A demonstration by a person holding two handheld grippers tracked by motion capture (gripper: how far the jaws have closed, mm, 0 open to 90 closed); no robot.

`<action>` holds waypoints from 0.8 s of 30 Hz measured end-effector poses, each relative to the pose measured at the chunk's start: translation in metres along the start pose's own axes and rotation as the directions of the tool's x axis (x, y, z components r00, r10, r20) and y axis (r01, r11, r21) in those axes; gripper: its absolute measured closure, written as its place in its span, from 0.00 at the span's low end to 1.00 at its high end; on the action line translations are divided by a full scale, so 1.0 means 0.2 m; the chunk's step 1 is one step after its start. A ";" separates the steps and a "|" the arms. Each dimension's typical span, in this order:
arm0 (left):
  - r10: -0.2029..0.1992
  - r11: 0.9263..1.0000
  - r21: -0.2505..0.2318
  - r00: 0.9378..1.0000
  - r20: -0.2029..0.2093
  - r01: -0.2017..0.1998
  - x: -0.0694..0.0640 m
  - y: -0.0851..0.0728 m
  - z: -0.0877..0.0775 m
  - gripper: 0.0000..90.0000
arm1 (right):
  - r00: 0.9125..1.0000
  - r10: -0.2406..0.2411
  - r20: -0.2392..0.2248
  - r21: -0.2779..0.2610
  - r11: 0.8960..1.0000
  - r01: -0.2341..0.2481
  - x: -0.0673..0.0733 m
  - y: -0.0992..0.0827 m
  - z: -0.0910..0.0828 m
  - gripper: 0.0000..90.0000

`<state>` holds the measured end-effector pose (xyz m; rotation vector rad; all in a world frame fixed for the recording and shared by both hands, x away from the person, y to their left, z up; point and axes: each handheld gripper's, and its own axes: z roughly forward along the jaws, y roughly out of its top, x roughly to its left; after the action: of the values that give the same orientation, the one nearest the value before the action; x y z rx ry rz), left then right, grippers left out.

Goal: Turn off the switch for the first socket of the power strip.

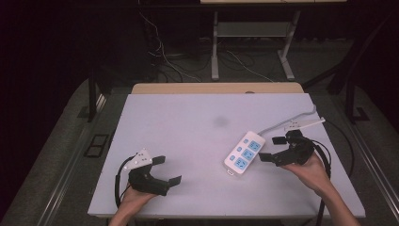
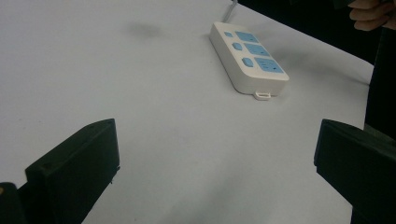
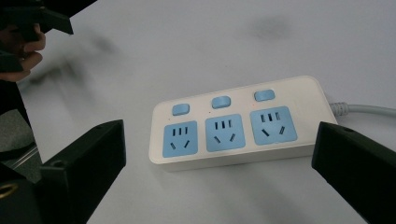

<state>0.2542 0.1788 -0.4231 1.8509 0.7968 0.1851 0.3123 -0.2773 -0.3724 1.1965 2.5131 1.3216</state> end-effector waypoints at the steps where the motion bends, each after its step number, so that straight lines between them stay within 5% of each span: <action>1: 0.000 1.000 0.000 1.000 0.000 0.000 0.00 0.00 0.00 0.00 | 1.000 0.002 0.001 0.004 1.000 -0.002 0.00 0.00 0.00 0.03; 24: -0.001 1.000 0.004 1.000 0.004 0.001 0.00 0.00 0.00 0.00 | 1.000 -0.007 0.013 0.072 0.997 0.006 -0.04 0.14 0.13 0.03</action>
<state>0.2545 0.1785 -0.4236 1.8539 0.7958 0.1793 0.3451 -0.2564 -0.3714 1.2054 2.5741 1.2278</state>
